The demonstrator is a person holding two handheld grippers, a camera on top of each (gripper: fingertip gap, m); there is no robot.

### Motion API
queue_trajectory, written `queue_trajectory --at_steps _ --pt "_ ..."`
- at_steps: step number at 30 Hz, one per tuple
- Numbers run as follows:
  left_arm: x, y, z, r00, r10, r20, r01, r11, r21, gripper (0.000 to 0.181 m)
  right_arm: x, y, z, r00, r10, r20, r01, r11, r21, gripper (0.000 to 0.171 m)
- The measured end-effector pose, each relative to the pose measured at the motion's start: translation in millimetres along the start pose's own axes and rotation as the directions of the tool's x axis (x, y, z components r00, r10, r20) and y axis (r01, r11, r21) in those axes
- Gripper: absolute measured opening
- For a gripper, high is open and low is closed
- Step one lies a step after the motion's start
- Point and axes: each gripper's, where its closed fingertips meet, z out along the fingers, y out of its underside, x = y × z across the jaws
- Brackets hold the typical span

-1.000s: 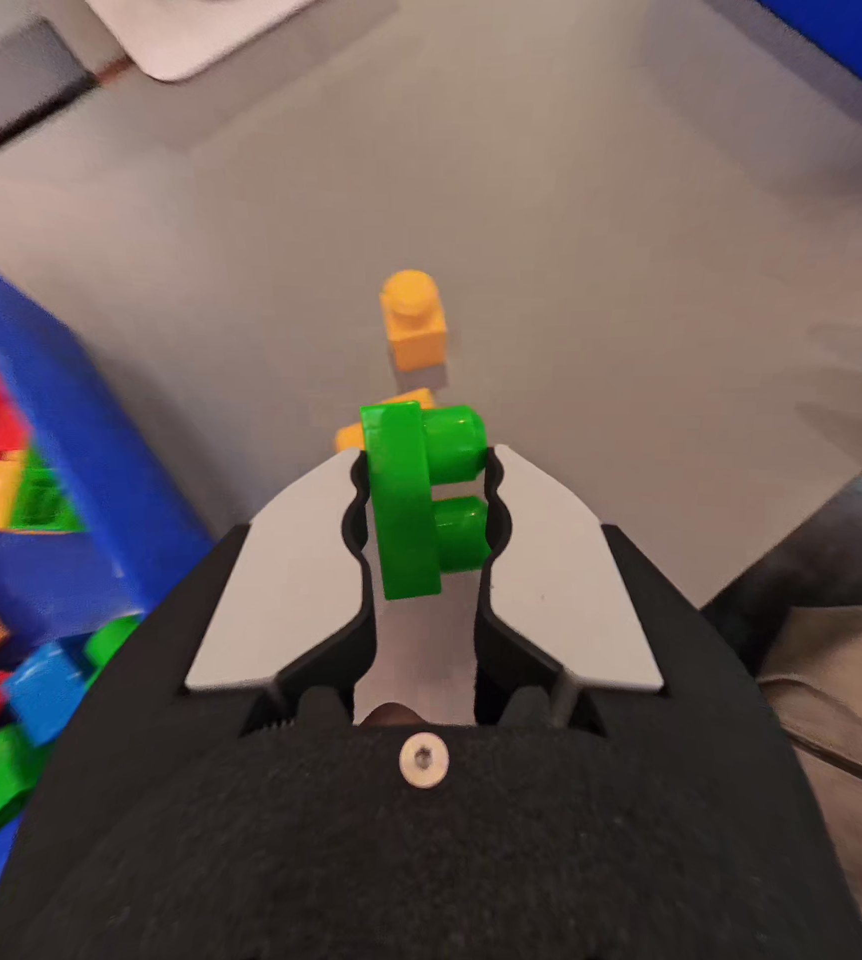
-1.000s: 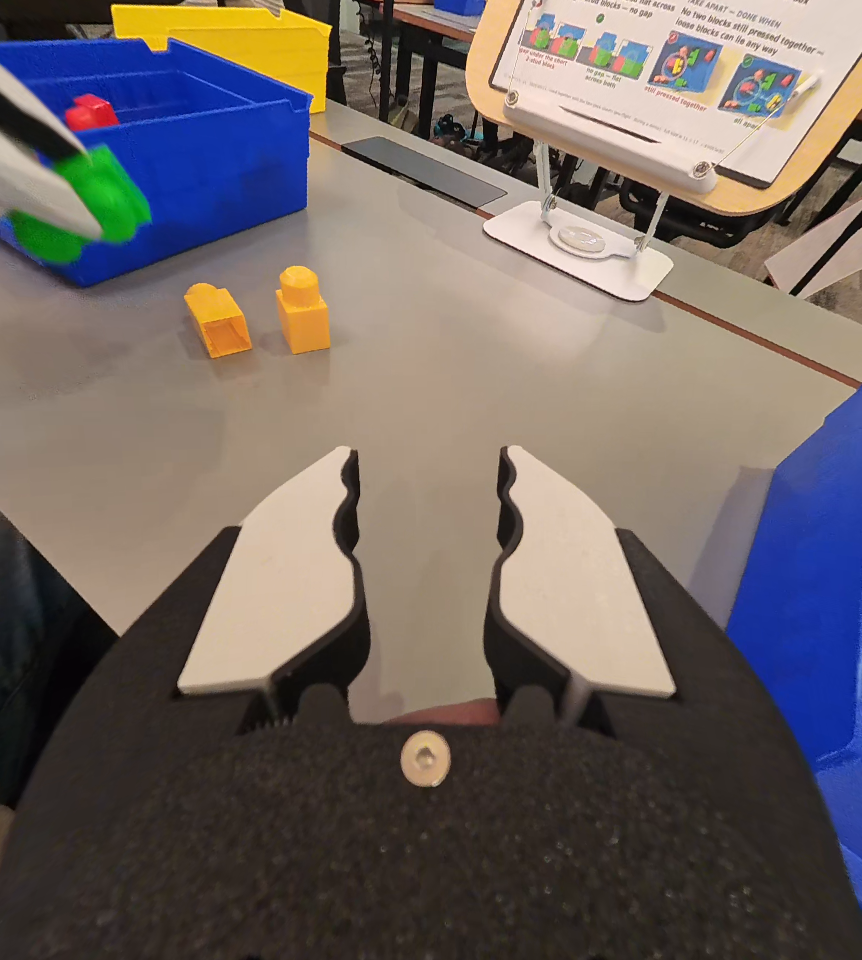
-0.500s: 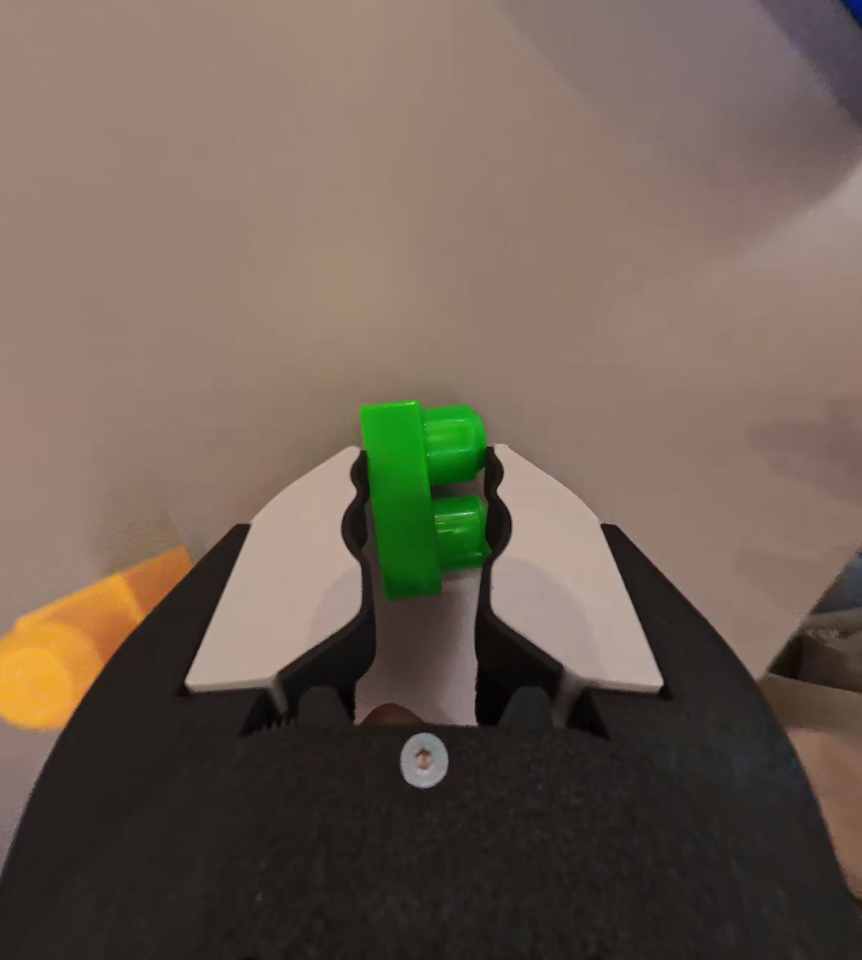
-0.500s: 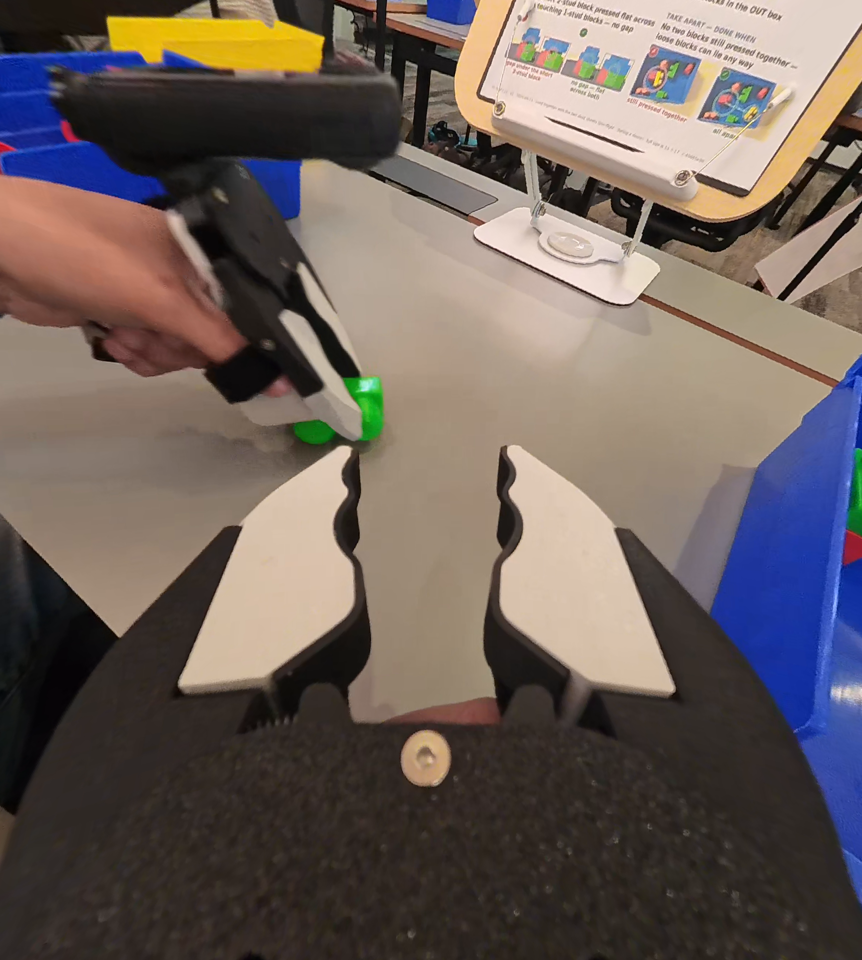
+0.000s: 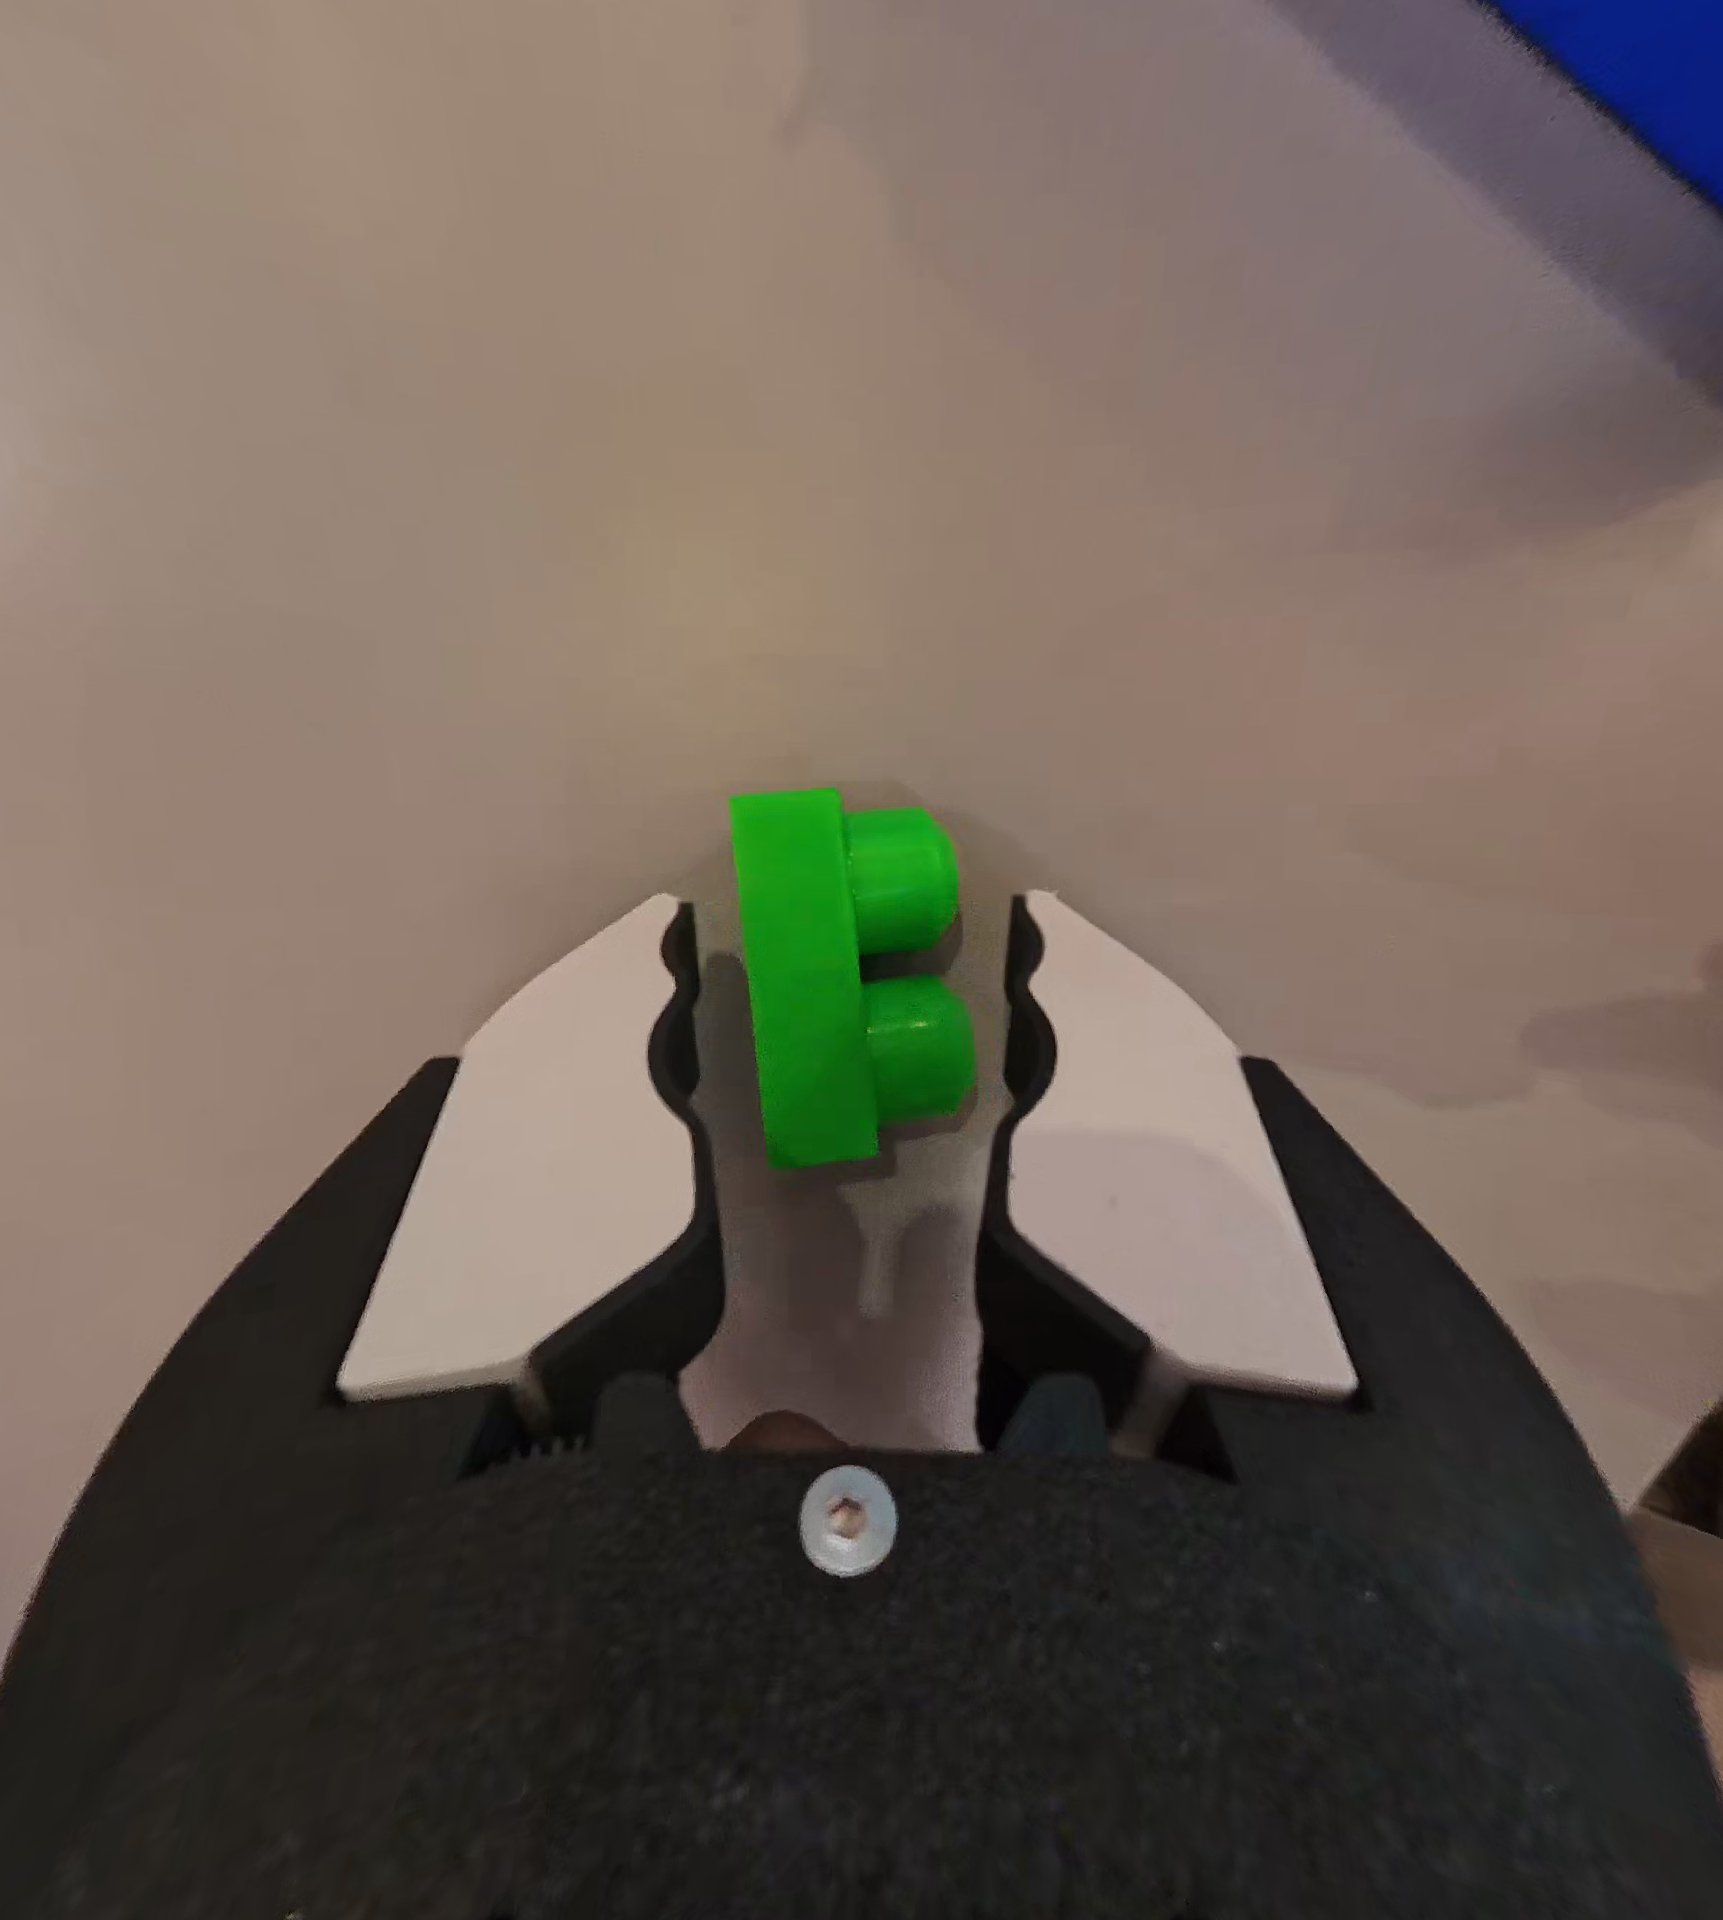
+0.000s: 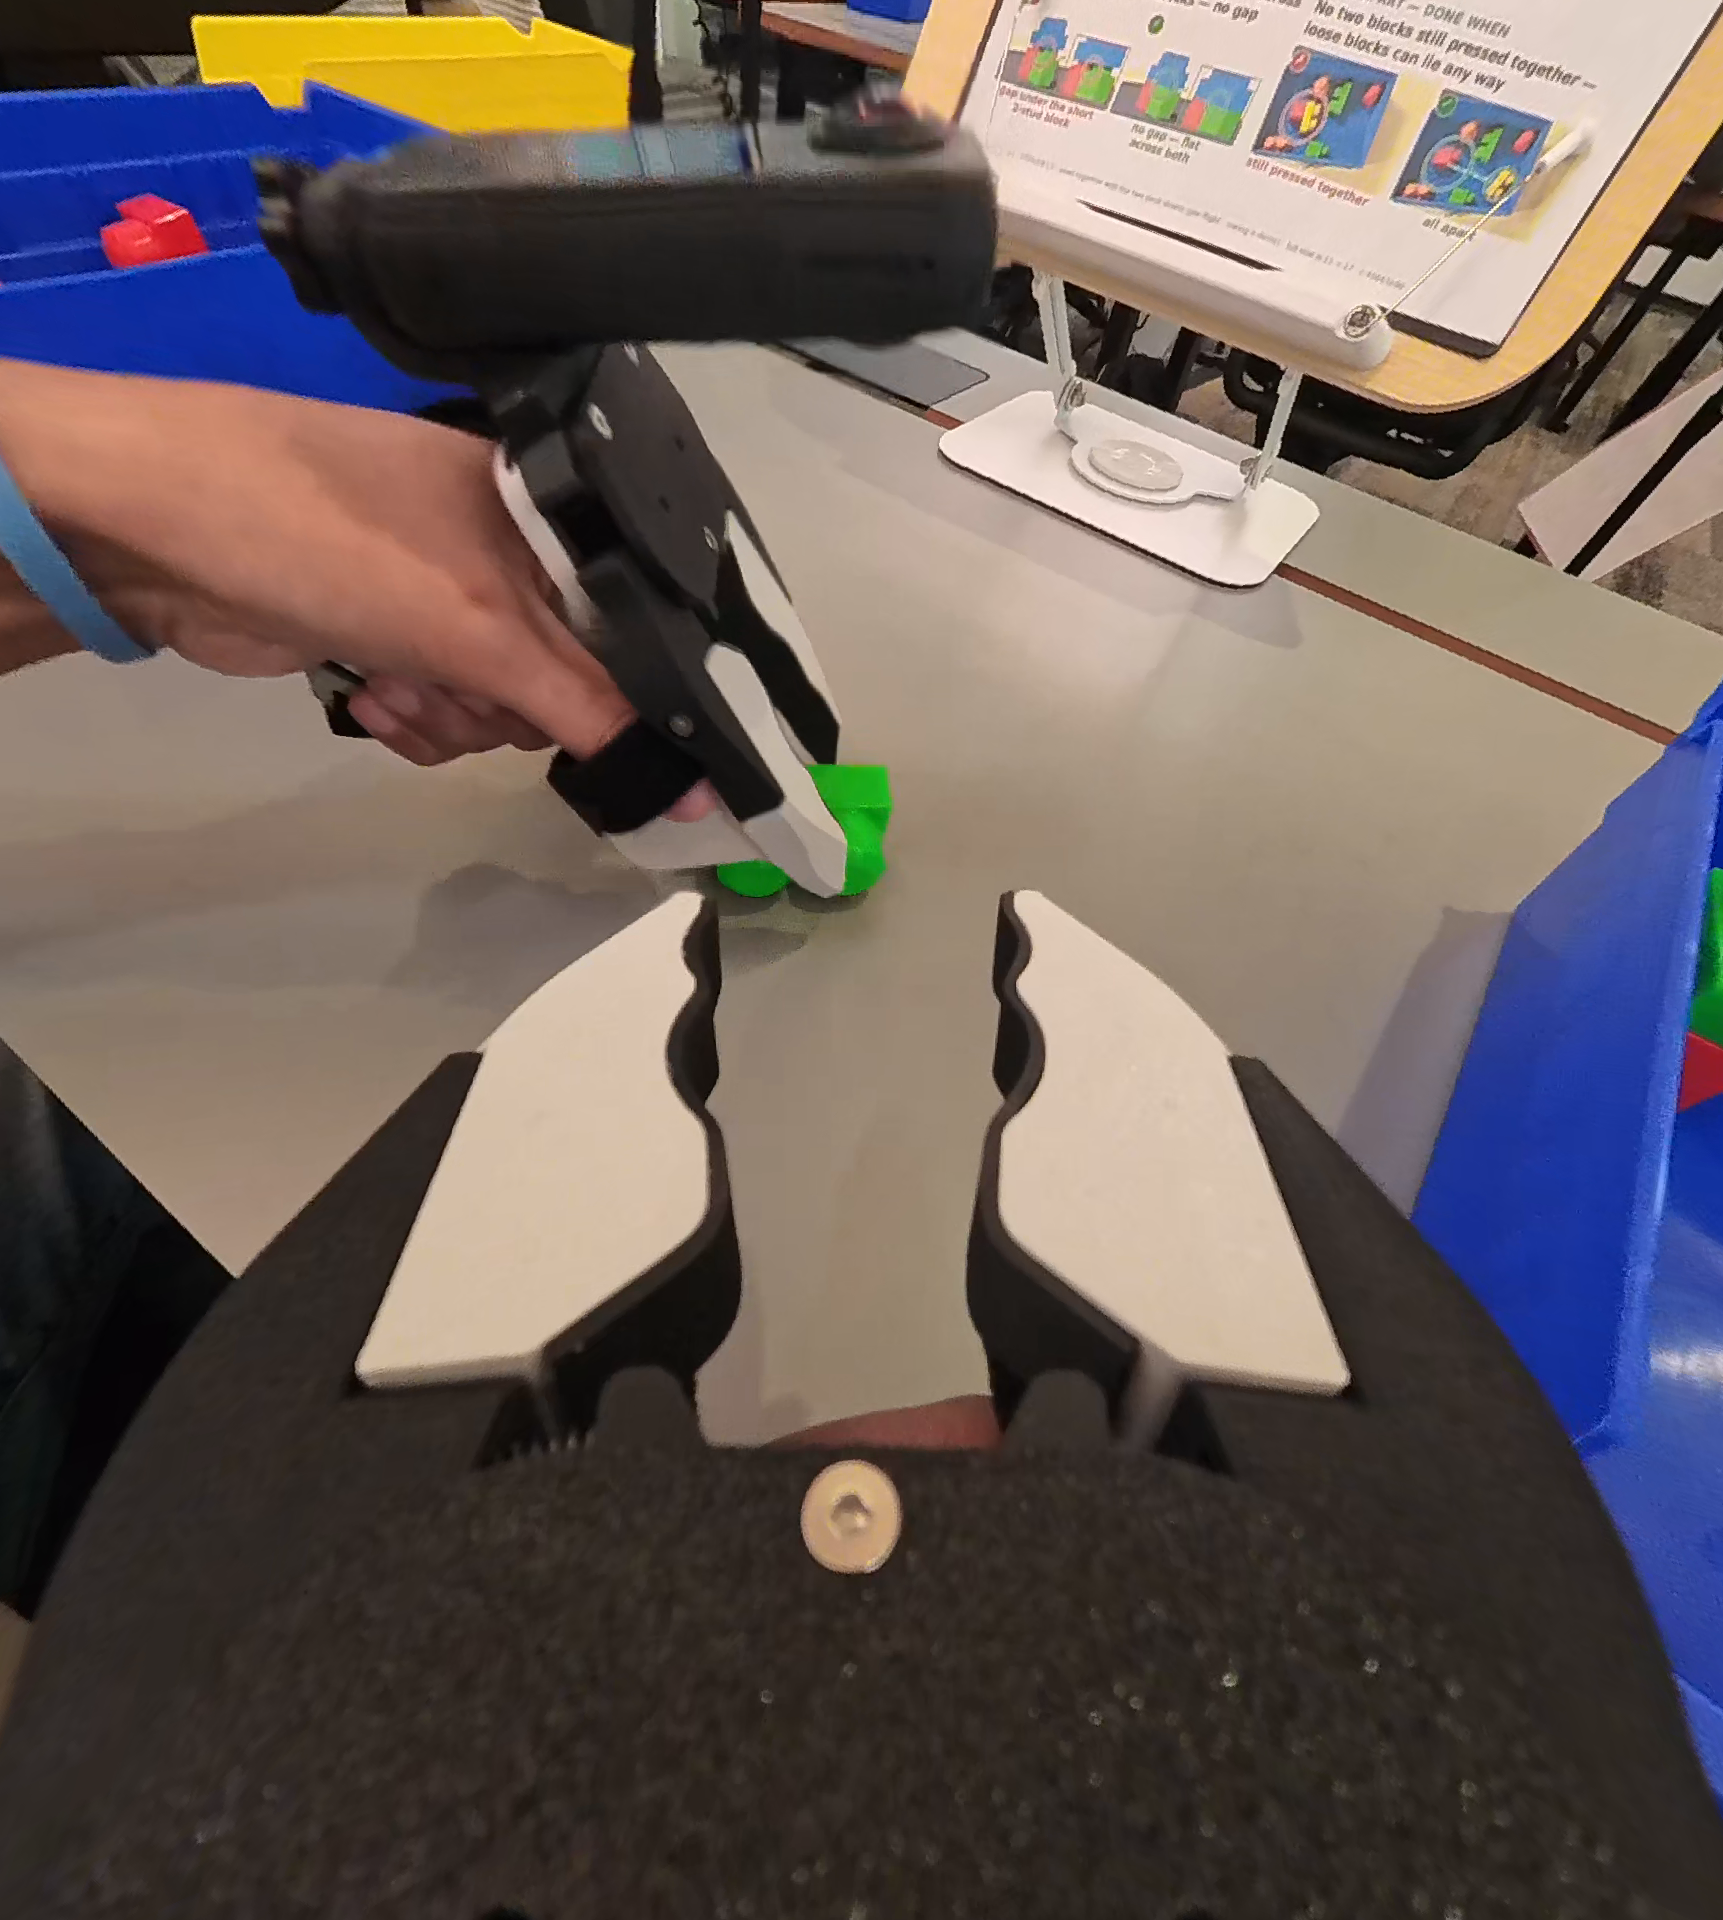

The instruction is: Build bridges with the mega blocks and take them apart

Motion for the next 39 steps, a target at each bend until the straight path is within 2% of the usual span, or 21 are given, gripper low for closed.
queue_trajectory --at_steps 3,6,10,14,17,21,25,32,39 --pt "2.9 -1.5 -24.7 1.000 0.015 0.005 -0.016 0.998 0.067 0.059 -0.7 1.6 1.3 1.000 0.002 0.004 -0.002 1.000 -0.003 0.051" --pt "6.9 9.4 -65.4 1.000 0.016 0.017 -0.018 0.984 0.178 0.056 -2.1 4.1 3.6 1.000 0.002 0.011 -0.002 1.000 -0.008 0.051" --pt "-6.0 51.3 -121.3 0.984 -0.006 0.178 -0.057 0.937 0.344 0.057 -5.9 7.2 6.8 1.000 -0.007 0.022 0.008 1.000 -0.018 0.053" --pt "-12.2 110.6 -150.9 0.955 -0.137 0.264 0.011 0.904 0.428 0.060 -13.1 11.4 10.9 0.999 -0.022 0.037 0.024 0.999 -0.040 0.055" --pt "-12.6 152.3 -151.2 0.925 -0.283 0.253 0.154 0.889 0.431 0.064 -18.1 13.1 13.9 0.999 -0.024 0.046 0.027 0.999 -0.048 0.056" --pt "-20.5 172.0 -149.5 0.884 -0.391 0.256 0.244 0.854 0.460 0.064 -23.2 13.7 15.9 0.998 -0.038 0.048 0.041 0.998 -0.052 0.055" --pt "-30.1 173.4 -146.8 0.856 -0.455 0.245 0.302 0.825 0.477 0.064 -25.8 11.9 15.6 0.998 -0.041 0.051 0.043 0.998 -0.048 0.055" --pt "-33.0 172.6 -138.0 0.851 -0.469 0.238 0.326 0.825 0.463 0.064 -25.5 12.4 15.8 0.998 -0.037 0.054 0.040 0.998 -0.048 0.054" --pt "-69.6 154.3 -112.1 0.821 -0.494 0.285 0.355 0.834 0.422 0.077 -26.1 12.3 15.6 0.997 -0.042 0.058 0.045 0.998 -0.048 0.054"
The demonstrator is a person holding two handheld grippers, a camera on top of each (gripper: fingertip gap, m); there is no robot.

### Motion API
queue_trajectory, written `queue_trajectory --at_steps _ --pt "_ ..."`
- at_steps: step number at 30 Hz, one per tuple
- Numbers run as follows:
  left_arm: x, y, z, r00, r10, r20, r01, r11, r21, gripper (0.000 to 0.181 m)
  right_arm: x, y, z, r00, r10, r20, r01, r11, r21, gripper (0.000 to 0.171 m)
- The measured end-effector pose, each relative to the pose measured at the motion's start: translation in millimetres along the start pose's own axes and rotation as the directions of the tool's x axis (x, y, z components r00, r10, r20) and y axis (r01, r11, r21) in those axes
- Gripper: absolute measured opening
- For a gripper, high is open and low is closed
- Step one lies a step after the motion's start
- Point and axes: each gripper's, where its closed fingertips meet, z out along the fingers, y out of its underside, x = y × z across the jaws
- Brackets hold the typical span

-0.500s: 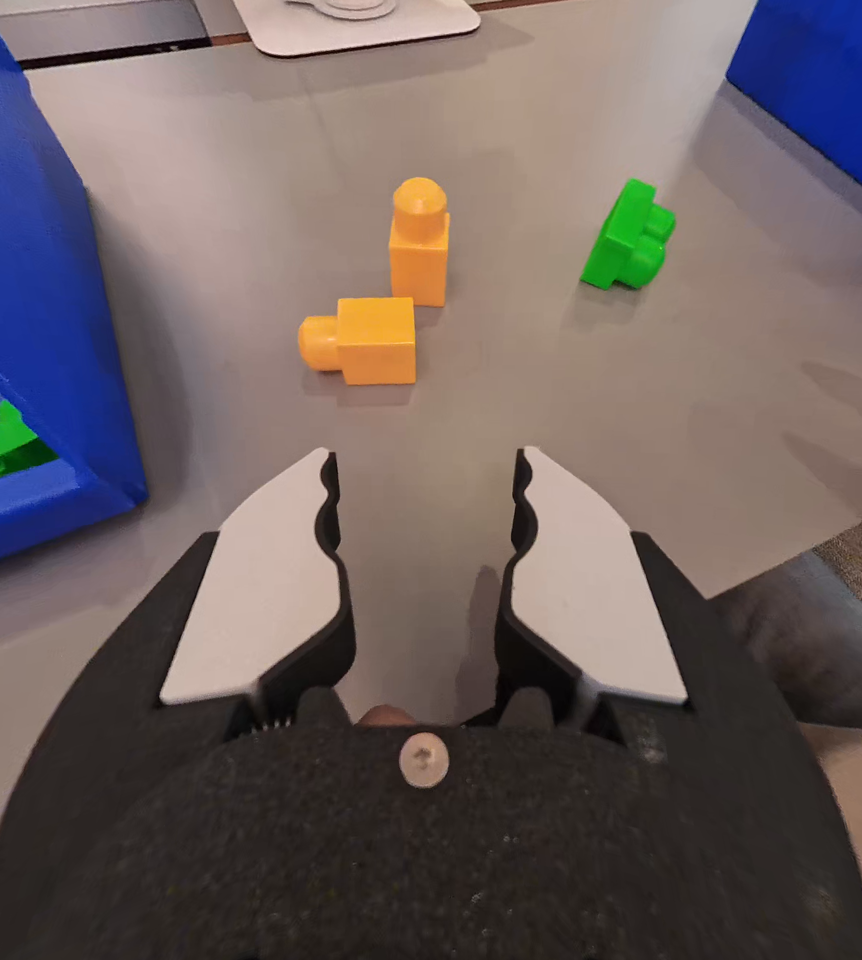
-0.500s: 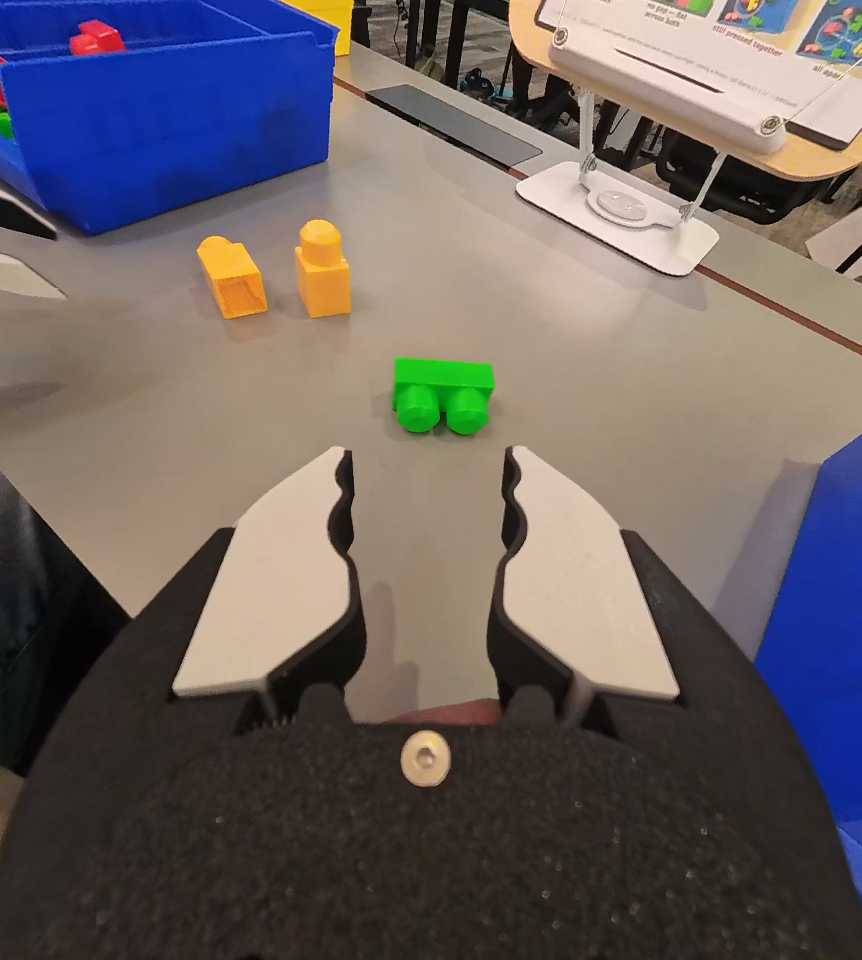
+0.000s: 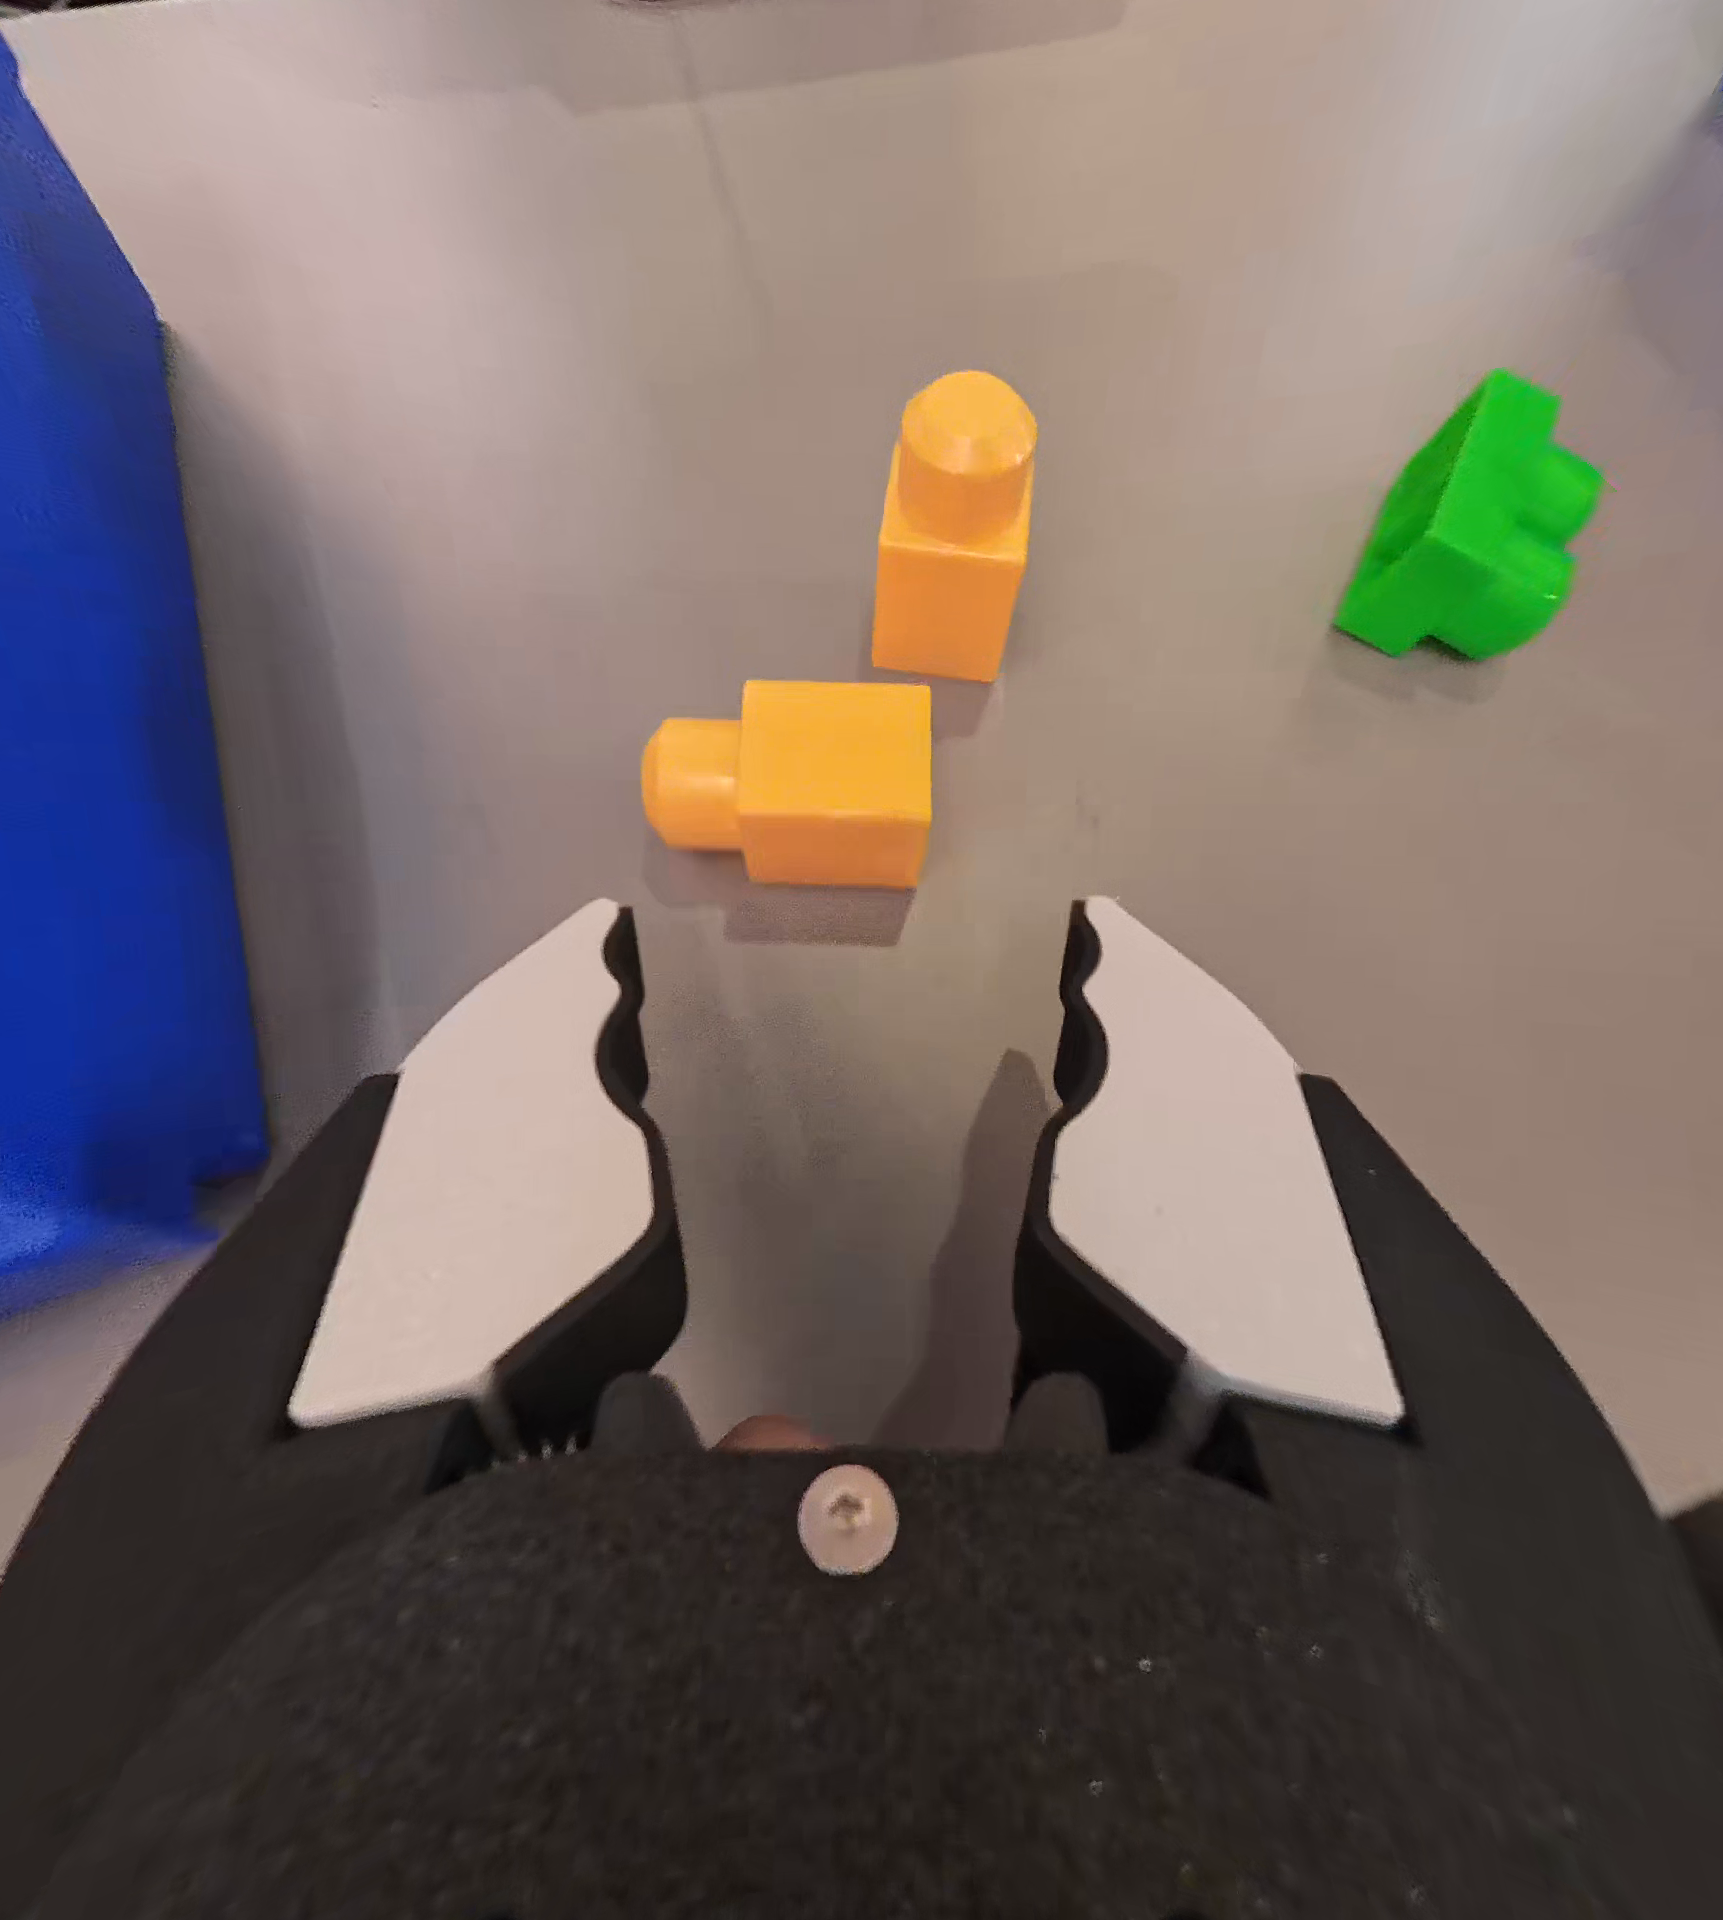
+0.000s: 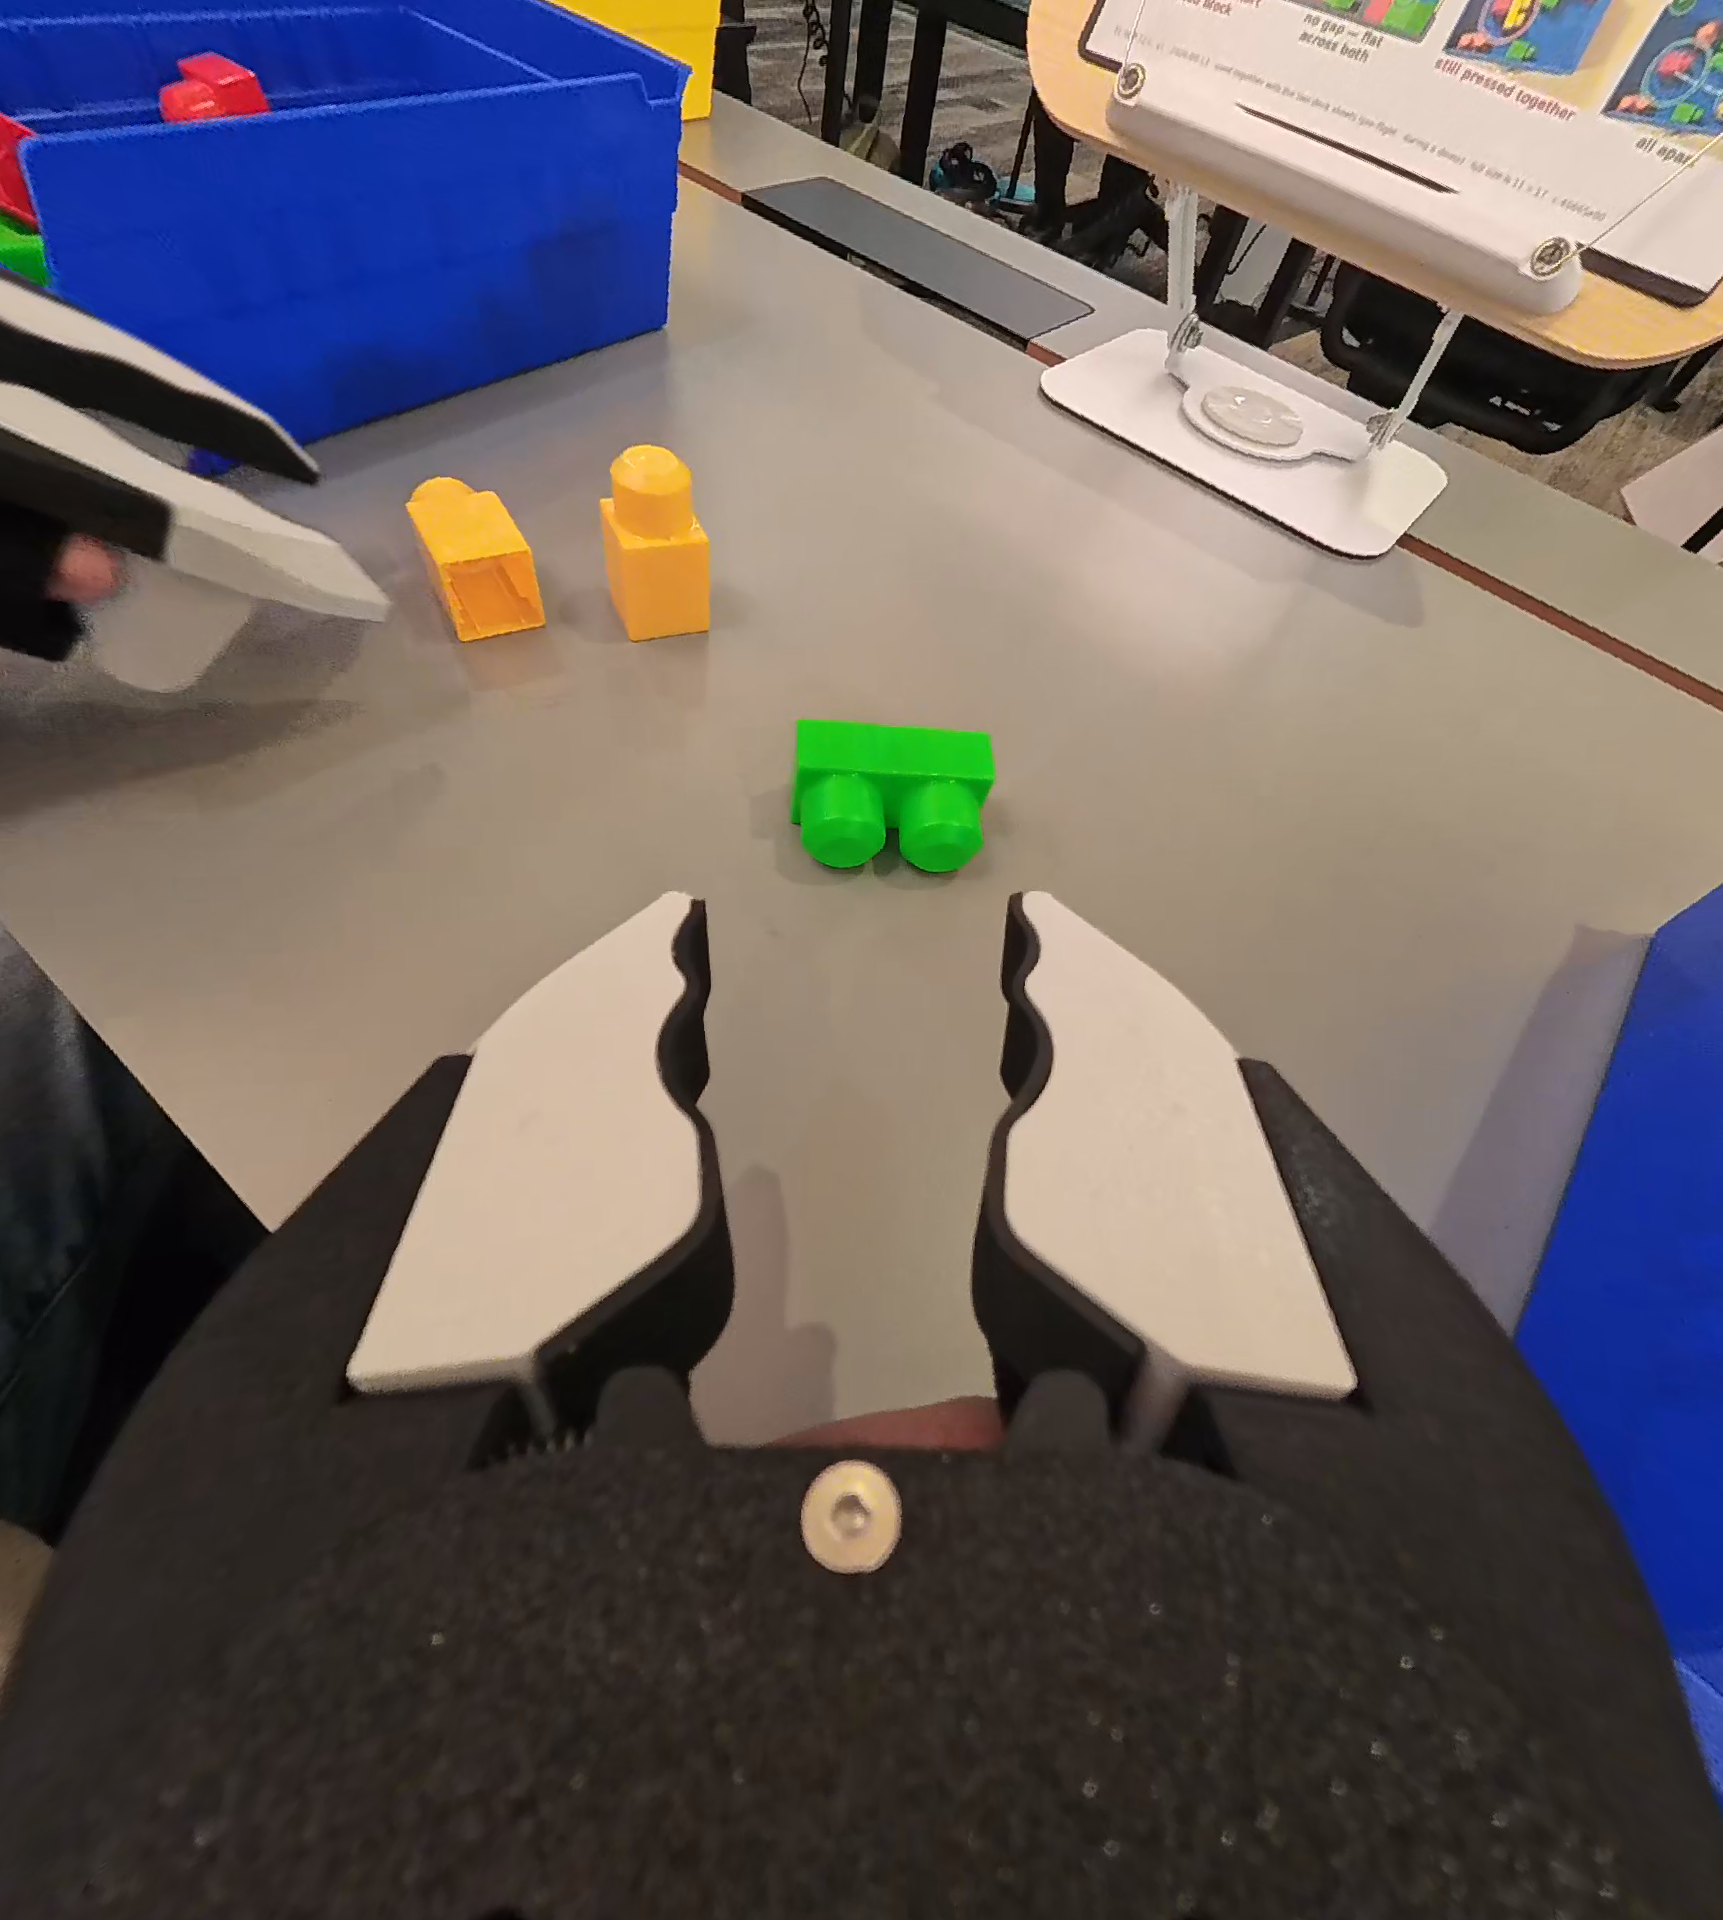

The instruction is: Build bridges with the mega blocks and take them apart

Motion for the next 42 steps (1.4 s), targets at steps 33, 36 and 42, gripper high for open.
queue_trajectory --at_steps 33,36,42 --pt "-35.1 -22.1 36.1 0.713 0.682 0.164 -0.632 0.726 -0.271 0.067 13.9 1.3 -5.4 0.999 0.005 -0.032 -0.005 1.000 0.001 0.053" --pt "-36.5 -21.7 40.7 0.657 0.738 0.154 -0.680 0.668 -0.302 0.067 15.8 -0.1 -7.9 0.999 0.004 -0.039 -0.004 1.000 0.004 0.053" --pt "-28.1 -18.1 39.3 0.694 0.714 0.087 -0.673 0.687 -0.273 0.069 18.9 -1.1 -10.2 0.999 0.008 -0.044 -0.008 1.000 0.008 0.053"
